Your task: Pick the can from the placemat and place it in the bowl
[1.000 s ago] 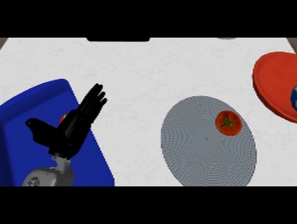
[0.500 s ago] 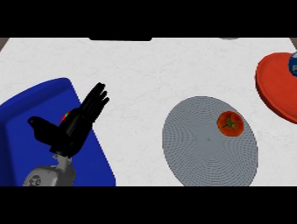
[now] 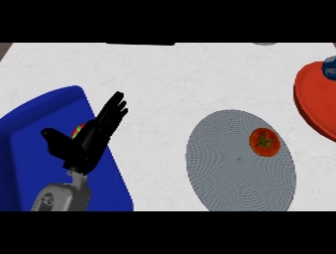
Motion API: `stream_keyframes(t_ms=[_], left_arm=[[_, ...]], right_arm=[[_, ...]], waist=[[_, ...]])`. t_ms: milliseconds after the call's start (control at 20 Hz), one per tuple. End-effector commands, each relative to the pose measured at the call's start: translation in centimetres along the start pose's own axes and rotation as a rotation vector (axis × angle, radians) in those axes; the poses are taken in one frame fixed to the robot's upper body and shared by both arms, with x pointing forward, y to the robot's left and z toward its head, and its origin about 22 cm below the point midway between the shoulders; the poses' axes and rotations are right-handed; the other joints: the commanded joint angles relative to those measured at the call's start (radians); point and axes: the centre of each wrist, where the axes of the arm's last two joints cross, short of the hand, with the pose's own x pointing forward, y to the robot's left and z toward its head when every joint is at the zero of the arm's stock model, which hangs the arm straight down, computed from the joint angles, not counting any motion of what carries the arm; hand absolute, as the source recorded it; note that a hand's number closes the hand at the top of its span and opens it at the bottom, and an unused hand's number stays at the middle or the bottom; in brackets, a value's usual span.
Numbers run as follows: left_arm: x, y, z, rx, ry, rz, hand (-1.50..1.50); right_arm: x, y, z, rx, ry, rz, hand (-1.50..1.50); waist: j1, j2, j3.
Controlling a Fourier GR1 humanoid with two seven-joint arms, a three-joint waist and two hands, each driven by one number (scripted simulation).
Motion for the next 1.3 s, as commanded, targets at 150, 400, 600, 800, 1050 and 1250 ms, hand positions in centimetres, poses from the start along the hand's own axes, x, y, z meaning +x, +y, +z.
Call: stream_keyframes(t_ms=[150,400,600,800,1050,1250], left_arm=[[0.7,-0.2,0.0,-0.023,0.004,0.007,0.0],[0.9,0.5,-0.9,-0.006,-0.012,-0.014,0.0],[-0.9,0.6,0.9,-0.002,-0.004,0.004,0.0],[-0.5,0.8,0.9,0.028,0.011,0.024,0.0],[-0.6,1.7,1.3,0.054,0.018,0.024,0.0],[-1.1,3.4,1.7,0.092,0.03,0.018,0.0]], right_arm=[[-1.5,3.8,-2.3,0.14,0.195,-0.074,-1.5],[-3.7,4.9,-2.0,0.098,0.118,-0.25,-1.5],[-3.7,4.8,-2.0,-0.044,0.107,-0.559,-1.5],[-4.0,3.1,-2.4,-0.253,-0.001,-0.834,-1.5],[-8.8,1.9,-0.1,-0.305,-0.136,-1.009,-1.5],[-12.1,3.8,3.9,-0.321,-0.19,-1.107,-1.5]], waist=[[0.018,0.005,0.001],[0.015,0.012,0.003],[-0.006,-0.001,0.004],[-0.026,-0.009,0.004],[-0.055,-0.019,0.0],[-0.092,-0.03,-0.002]])
